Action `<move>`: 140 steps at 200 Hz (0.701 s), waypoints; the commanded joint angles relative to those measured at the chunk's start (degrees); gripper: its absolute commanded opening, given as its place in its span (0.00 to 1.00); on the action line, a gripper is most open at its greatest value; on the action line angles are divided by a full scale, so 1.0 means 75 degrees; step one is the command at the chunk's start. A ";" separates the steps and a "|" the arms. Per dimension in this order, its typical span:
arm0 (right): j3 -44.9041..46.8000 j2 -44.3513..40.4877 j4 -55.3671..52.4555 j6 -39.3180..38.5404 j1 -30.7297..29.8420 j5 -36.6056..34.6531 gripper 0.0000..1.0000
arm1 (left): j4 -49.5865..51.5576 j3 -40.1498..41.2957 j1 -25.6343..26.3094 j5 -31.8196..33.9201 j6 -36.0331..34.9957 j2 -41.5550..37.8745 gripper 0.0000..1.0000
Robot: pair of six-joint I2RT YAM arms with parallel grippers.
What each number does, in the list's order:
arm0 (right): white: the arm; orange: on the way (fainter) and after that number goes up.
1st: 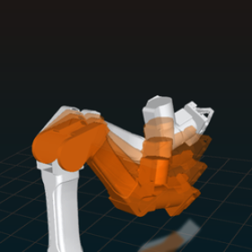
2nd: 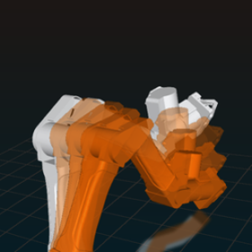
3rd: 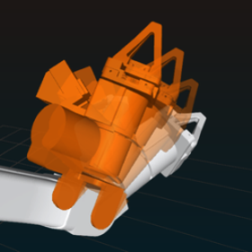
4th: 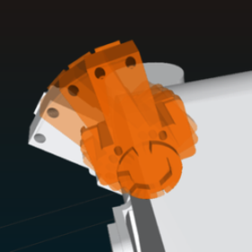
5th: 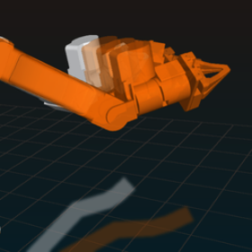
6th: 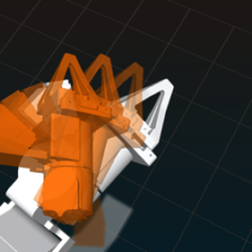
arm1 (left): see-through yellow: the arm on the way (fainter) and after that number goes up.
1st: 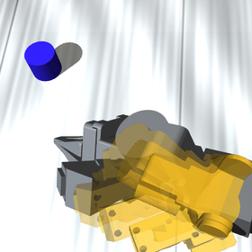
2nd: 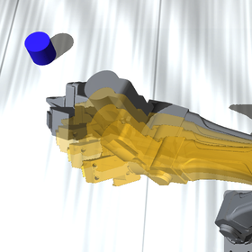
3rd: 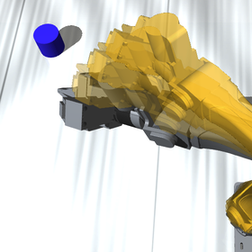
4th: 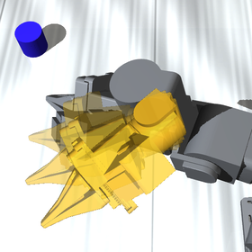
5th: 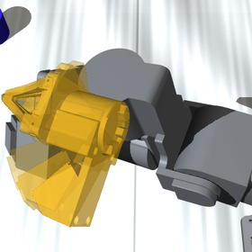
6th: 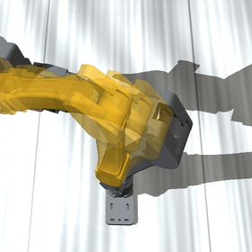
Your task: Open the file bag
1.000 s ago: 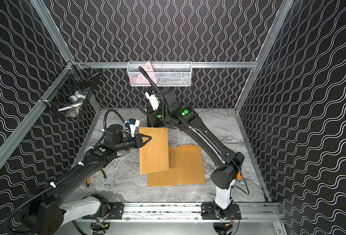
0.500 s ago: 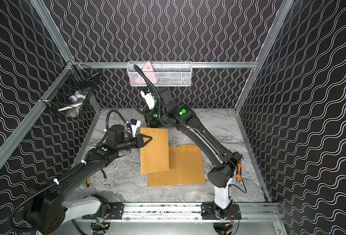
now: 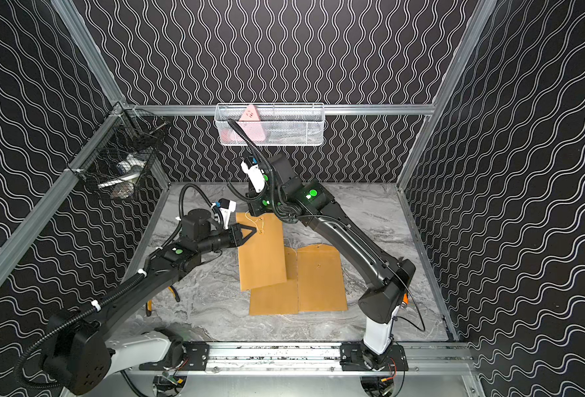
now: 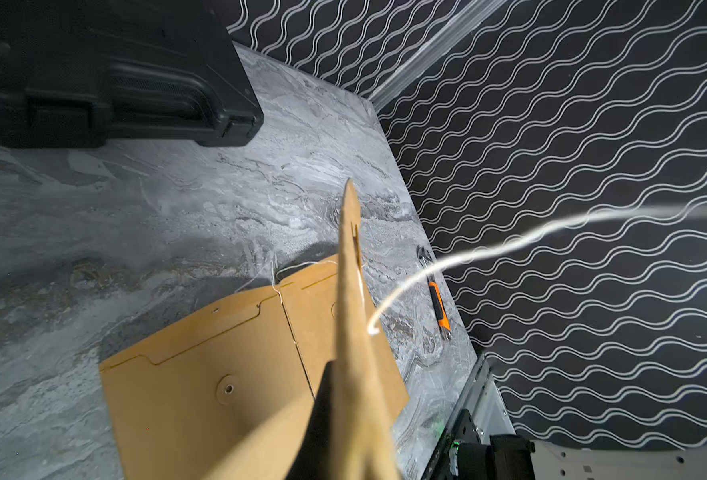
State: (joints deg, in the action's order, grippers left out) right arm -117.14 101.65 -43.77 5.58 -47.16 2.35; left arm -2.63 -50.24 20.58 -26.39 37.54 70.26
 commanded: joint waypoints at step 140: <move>0.4196 -0.2440 0.1569 0.1414 -0.0005 -0.0349 0.00 | -0.0346 -0.0950 -0.0154 0.1151 -0.0175 0.0874 0.00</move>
State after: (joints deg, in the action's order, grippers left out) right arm -88.12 84.47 -35.68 13.15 -47.16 -0.73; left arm -1.98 -56.10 19.68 -19.03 35.97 76.25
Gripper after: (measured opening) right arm 0.048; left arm 0.038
